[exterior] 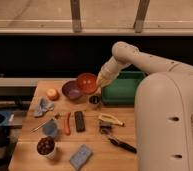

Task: Stack bowls into tray

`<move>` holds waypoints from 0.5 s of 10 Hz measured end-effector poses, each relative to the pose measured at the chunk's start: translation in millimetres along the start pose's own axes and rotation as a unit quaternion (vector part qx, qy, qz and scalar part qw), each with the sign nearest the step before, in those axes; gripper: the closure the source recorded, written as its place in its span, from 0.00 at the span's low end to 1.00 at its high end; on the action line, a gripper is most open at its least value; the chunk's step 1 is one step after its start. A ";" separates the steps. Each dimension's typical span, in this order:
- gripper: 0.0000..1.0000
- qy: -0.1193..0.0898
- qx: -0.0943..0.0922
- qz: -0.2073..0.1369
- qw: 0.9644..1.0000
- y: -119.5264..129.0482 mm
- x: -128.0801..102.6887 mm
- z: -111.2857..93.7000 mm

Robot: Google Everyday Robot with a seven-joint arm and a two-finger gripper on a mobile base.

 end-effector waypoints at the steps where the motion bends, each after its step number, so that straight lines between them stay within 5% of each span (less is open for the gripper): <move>1: 1.00 0.006 -0.003 -0.008 1.000 9.9 -1.7 8.0; 5: 1.00 0.035 -0.017 -0.037 0.999 50.4 -9.5 41.9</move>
